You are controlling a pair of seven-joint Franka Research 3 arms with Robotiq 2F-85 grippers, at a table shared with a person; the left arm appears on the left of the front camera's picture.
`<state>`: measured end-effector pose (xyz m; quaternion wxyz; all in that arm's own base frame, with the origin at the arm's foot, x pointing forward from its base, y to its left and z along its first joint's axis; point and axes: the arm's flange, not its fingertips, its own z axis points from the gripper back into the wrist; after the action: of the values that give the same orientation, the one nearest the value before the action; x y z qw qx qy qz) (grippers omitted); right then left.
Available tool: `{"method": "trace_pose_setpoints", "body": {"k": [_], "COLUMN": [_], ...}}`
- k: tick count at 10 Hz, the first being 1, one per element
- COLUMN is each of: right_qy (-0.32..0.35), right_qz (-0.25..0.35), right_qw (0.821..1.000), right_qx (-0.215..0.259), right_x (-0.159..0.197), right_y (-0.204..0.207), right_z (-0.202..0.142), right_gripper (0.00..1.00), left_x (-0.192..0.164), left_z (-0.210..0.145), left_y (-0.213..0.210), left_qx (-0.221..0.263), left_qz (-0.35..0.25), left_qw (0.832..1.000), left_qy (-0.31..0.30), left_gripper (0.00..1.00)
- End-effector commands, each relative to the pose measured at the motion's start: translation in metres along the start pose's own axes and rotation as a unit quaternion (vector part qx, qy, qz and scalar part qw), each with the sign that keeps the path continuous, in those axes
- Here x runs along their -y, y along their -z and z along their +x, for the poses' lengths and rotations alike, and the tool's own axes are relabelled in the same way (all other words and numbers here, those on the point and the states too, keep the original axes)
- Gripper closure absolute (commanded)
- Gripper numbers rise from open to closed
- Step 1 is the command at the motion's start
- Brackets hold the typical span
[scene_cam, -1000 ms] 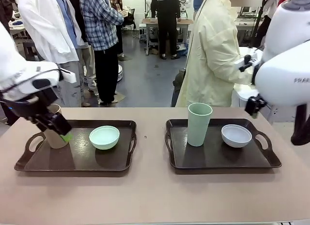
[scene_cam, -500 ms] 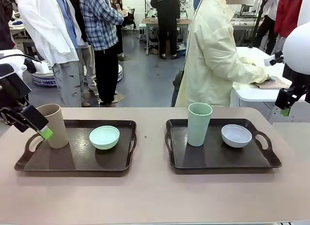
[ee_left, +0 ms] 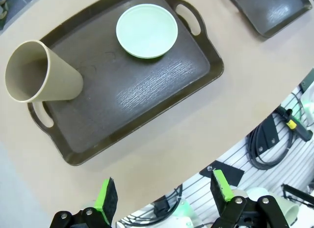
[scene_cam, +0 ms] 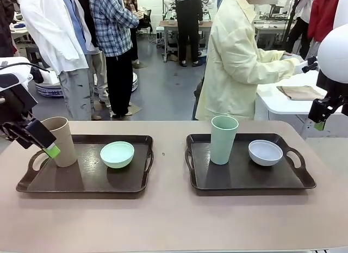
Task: Set up a tray with a mat and arrange the tableware.
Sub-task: Pick up the Picnic Bowl and Reusable plastic cup from the Handle tray in front of the human's position and hold them in the air.
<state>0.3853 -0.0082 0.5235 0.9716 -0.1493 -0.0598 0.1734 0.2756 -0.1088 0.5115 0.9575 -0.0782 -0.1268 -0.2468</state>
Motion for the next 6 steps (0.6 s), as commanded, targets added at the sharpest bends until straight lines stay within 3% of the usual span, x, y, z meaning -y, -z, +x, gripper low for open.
{"method": "trace_pose_setpoints", "body": {"k": [1, 3, 4, 6], "right_qy": [-0.002, -0.002, 0.0, -0.019], "right_qz": [-0.004, -0.004, 0.0, 0.064], "right_qw": [1.0, 1.0, 1.0, 0.996], "right_qx": [-0.003, -0.003, 0.0, -0.061], "right_x": [-0.003, -0.003, 0.0, -0.011], "right_y": [0.003, 0.003, 0.0, 0.023], "right_z": [-0.004, -0.004, 0.0, -0.051], "right_gripper": [0.0, 0.0, 0.0, 0.0], "left_x": [0.0, 0.0, -0.015, -0.032], "left_z": [0.0, 0.0, -0.007, -0.039], "left_y": [0.0, 0.0, 0.001, -0.008], "left_qx": [0.001, 0.0, -0.026, -0.041], "left_qz": [-0.007, 0.0, -0.103, -0.188], "left_qw": [1.0, 1.0, 0.994, 0.981], "left_qy": [-0.009, 0.0, -0.015, -0.021], "left_gripper": [0.0, 0.0, 0.0, 0.0]}}
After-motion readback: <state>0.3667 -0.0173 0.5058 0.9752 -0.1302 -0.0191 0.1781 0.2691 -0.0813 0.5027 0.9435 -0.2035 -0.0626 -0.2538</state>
